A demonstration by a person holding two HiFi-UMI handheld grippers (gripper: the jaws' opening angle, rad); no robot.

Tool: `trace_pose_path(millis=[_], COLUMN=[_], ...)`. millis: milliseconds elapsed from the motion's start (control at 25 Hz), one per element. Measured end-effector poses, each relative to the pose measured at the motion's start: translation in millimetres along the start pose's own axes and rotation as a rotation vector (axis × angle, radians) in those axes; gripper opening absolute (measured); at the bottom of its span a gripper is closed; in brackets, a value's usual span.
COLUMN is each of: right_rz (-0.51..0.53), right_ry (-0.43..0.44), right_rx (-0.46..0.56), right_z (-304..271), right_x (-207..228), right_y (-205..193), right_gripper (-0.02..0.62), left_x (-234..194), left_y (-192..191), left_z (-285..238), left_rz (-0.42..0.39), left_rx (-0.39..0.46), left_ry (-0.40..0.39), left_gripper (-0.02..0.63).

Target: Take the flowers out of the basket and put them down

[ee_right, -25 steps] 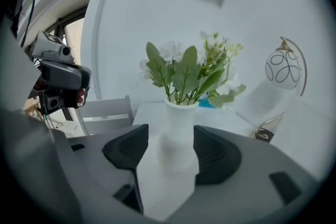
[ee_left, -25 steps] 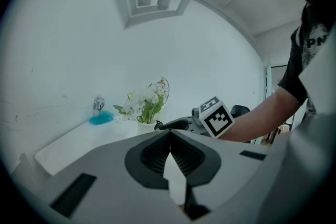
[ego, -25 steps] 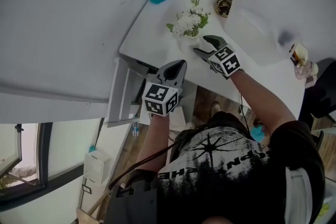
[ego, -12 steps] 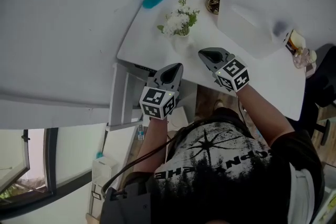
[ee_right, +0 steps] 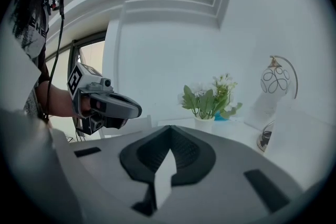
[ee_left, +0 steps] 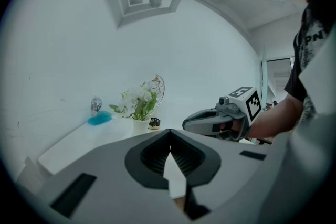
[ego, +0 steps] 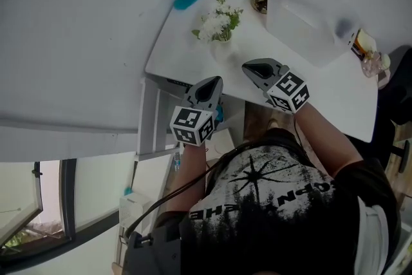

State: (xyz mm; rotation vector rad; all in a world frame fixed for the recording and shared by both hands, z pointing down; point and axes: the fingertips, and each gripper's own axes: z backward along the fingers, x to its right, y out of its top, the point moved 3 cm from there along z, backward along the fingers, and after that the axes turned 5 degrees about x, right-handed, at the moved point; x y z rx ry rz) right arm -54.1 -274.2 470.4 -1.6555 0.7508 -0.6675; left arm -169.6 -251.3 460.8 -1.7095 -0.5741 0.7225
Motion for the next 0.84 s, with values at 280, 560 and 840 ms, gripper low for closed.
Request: trace_pose_path(millis=[280, 560, 840], right_rz=[0.009, 0.036, 0.045], right_ry=[0.009, 0.002, -0.001], right_rx=[-0.009, -0.032, -0.053], right_z=[-1, 1, 4], right_x=[-6, -10, -16], right_y=[0, -3, -10], right_gripper=[0.015, 0.015, 0.015], left_x=[3, 7, 11], left_y=[1, -3, -8], left_z=[0, 3, 6], left_rz=[0.007, 0.015, 0.023], left_rx=[0.01, 0.011, 0.007], left_ry=[-0.007, -0.011, -0.019], left_gripper=[0.011, 0.011, 0.011])
